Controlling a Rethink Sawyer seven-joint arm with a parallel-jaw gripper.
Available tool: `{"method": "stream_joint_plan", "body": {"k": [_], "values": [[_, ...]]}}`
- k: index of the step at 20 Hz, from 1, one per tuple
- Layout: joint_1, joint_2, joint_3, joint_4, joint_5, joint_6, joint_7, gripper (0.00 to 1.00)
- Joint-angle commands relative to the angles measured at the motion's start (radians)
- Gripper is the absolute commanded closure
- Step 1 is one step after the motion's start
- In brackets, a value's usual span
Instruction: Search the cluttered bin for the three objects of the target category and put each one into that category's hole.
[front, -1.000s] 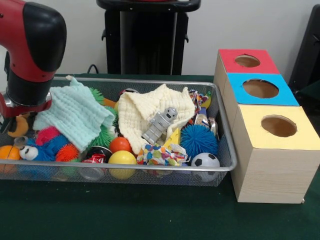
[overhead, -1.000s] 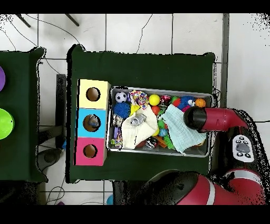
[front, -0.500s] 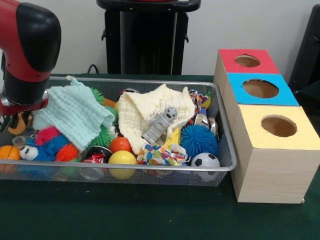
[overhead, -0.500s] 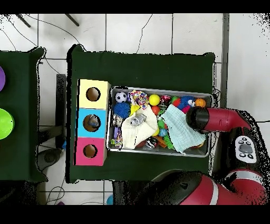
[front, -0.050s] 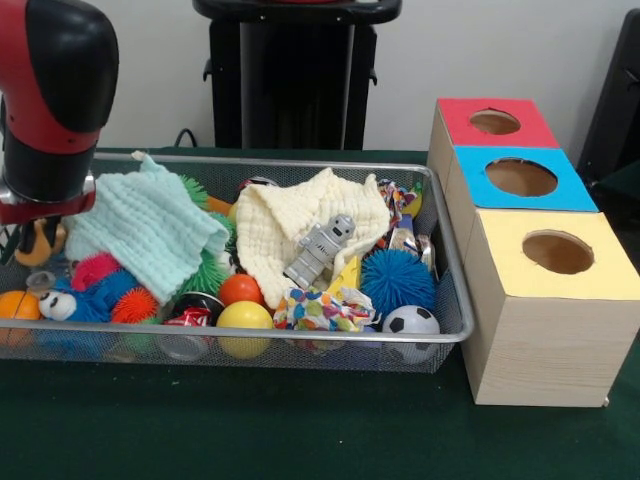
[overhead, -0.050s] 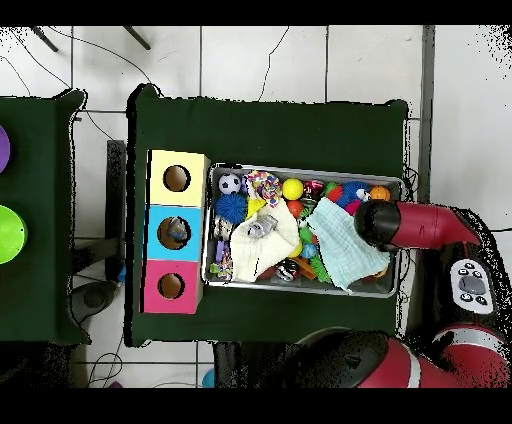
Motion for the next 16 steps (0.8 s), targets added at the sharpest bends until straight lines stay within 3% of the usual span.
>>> {"method": "stream_joint_plan", "body": {"k": [1, 12, 16], "values": [[0.011, -0.130, 0.119, 0.127, 0.097, 0.142, 0.016, 1.00], [0.021, -0.151, 0.115, 0.151, 0.155, 0.177, 0.038, 1.00], [-0.028, -0.152, 0.169, 0.204, 0.225, 0.114, 0.061, 1.00]]}}
